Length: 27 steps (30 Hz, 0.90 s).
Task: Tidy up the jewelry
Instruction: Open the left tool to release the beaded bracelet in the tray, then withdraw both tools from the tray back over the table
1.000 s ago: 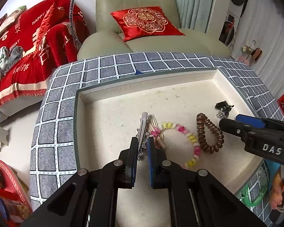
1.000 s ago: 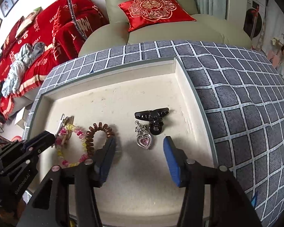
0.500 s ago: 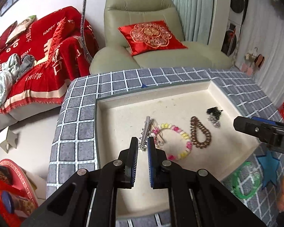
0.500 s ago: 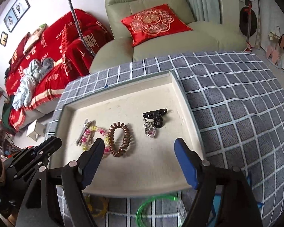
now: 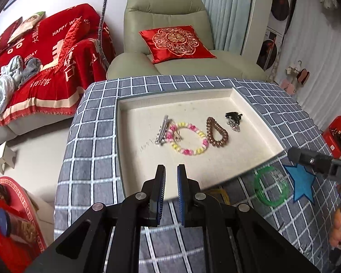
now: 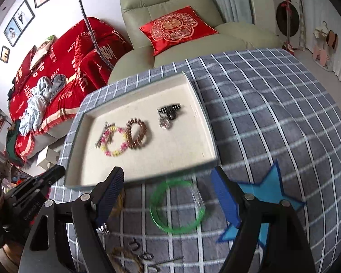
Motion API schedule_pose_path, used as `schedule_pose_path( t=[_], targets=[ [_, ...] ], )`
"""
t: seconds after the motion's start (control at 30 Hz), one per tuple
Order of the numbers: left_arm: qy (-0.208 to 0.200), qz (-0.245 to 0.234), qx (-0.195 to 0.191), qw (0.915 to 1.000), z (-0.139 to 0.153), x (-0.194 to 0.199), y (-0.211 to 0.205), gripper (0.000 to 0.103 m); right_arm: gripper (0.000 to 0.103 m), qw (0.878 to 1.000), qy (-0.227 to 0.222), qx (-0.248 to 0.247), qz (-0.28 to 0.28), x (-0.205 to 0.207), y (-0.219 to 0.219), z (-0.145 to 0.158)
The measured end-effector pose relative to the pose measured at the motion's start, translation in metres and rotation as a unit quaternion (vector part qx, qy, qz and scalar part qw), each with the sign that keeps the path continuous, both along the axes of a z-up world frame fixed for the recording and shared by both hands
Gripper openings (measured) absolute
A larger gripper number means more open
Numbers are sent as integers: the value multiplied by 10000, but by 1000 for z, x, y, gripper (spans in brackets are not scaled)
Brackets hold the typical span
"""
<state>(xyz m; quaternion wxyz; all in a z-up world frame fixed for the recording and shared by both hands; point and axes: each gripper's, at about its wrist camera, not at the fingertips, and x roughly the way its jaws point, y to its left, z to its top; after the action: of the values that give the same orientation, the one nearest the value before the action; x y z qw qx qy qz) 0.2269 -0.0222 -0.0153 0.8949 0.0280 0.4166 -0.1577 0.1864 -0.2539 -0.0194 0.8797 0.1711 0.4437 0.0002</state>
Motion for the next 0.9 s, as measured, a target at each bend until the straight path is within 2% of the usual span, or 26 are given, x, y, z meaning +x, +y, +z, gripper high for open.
schedule_pose_path(
  t=[0.23, 0.53, 0.57, 0.6, 0.63, 0.73, 0.87, 0.9],
  targets=[
    [164, 150, -144, 9997, -6, -22, 8, 27, 82, 9997, 218, 109, -68, -21, -6, -19],
    [376, 230, -169, 9989, -21, -47, 10, 27, 82, 9995, 290, 48, -126, -42, -14, -26],
    [418, 240, -155, 9987, -23, -49, 10, 32, 82, 9994, 295, 47, -147, -43, -16, -26],
    [452, 252, -142, 9986, -24, -51, 10, 51, 82, 9994, 299, 46, -158, -45, -16, -26],
    [543, 309, -130, 9980, -27, -51, 10, 103, 82, 9994, 300, 47, -158, -47, -17, -26],
    [428, 482, -237, 9976, -29, -57, 12, 103, 83, 9995, 267, 32, -142, -50, -17, -24],
    [338, 485, -43, 9982, -37, -64, 6, 103, 88, 9997, 170, 22, -145, -53, -18, -22],
    [322, 512, 13, 9982, -38, -65, 6, 103, 102, 9998, 148, 18, -143, -54, -17, -21]
  ],
)
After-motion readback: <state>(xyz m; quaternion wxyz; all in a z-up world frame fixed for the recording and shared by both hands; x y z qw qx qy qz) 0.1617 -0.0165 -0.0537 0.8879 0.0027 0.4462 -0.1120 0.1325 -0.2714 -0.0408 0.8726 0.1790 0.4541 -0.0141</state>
